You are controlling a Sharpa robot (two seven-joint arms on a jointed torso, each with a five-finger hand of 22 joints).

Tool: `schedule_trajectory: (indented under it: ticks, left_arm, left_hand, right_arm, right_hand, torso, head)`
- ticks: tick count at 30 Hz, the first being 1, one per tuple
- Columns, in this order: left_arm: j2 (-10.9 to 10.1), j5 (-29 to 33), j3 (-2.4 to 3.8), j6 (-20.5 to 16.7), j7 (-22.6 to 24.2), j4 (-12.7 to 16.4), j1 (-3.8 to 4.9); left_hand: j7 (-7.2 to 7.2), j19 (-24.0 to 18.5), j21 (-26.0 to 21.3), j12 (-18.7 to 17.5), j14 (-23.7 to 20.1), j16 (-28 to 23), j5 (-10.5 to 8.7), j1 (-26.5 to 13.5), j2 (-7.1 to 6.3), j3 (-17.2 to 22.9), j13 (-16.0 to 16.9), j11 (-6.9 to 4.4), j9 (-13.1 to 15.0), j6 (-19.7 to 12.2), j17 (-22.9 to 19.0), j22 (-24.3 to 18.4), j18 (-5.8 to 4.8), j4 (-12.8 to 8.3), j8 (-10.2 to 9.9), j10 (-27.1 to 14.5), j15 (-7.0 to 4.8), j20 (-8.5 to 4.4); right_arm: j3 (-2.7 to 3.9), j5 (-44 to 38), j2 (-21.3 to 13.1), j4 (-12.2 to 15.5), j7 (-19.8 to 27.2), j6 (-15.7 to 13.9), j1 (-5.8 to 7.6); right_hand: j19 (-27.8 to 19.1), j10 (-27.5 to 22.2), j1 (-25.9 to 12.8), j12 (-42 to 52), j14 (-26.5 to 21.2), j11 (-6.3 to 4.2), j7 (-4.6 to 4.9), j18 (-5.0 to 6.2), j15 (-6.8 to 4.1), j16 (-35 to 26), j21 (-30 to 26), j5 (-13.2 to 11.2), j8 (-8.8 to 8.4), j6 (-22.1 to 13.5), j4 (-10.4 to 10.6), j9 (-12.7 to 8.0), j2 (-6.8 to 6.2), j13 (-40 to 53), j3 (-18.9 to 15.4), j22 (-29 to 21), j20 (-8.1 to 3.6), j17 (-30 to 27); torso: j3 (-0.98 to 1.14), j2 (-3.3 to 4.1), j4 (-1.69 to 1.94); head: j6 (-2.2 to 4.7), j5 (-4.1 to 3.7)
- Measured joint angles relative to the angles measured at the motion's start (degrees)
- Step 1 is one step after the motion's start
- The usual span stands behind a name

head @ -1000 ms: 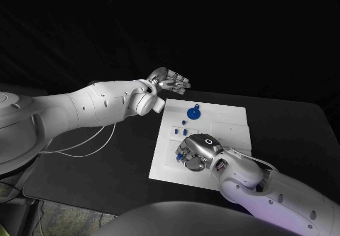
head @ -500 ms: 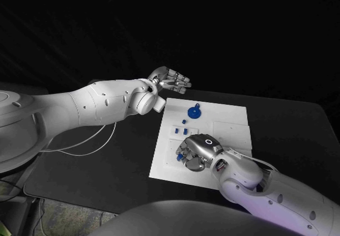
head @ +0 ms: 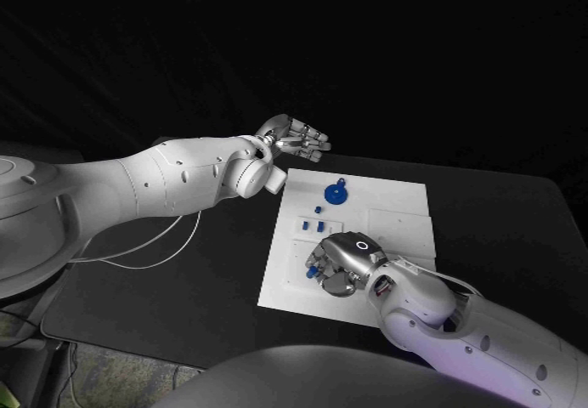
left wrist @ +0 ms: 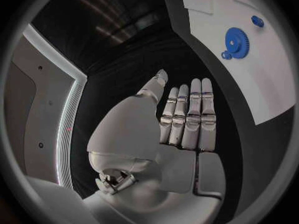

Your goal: Assemble the parts on the task board

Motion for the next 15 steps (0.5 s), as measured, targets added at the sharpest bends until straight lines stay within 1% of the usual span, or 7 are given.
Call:
schedule_trajectory:
  ticks: [10, 15]
  left_arm:
    - [0.0, 0.0, 0.00, 0.0, 0.0, 0.0, -0.01]
    - [0.0, 0.0, 0.00, 0.0, 0.0, 0.0, -0.02]
  left_hand:
    - [0.00, 0.0, 0.0, 0.0, 0.0, 0.0, 0.00, 0.0, 0.00, 0.0, 0.0, 0.00, 0.0, 0.0, 0.0, 0.0, 0.00, 0.0, 0.0, 0.0, 0.00, 0.00]
    - [0.00, 0.0, 0.0, 0.0, 0.0, 0.0, 0.00, 0.0, 0.00, 0.0, 0.0, 0.00, 0.0, 0.0, 0.0, 0.0, 0.00, 0.0, 0.0, 0.0, 0.00, 0.00]
  right_arm:
    - [-0.01, 0.0, 0.1, -0.5, 0.1, 0.3, -0.01]
    - [-0.34, -0.1, 0.5, -1.2, 0.1, 0.3, 0.00]
  right_hand:
    - [0.0, 0.0, 0.1, 0.0, 0.0, 0.00, 0.00, -0.01, 0.00, 0.0, -0.2, 0.0, 0.00, 0.0, 0.0, 0.0, -0.15, 0.0, 0.0, 0.3, 0.00, 0.0]
    - [0.0, 0.0, 0.1, 0.0, 0.0, 0.00, 0.00, -0.01, 0.00, 0.0, -0.2, 0.0, -0.01, 0.0, 0.0, 0.0, -0.15, 0.0, 0.0, 0.3, 0.00, 0.0]
  torso:
    - [-0.01, 0.01, 0.02]
    - [-0.01, 0.00, 0.03]
  head:
    - [-0.01, -0.09]
    - [-0.01, -0.06]
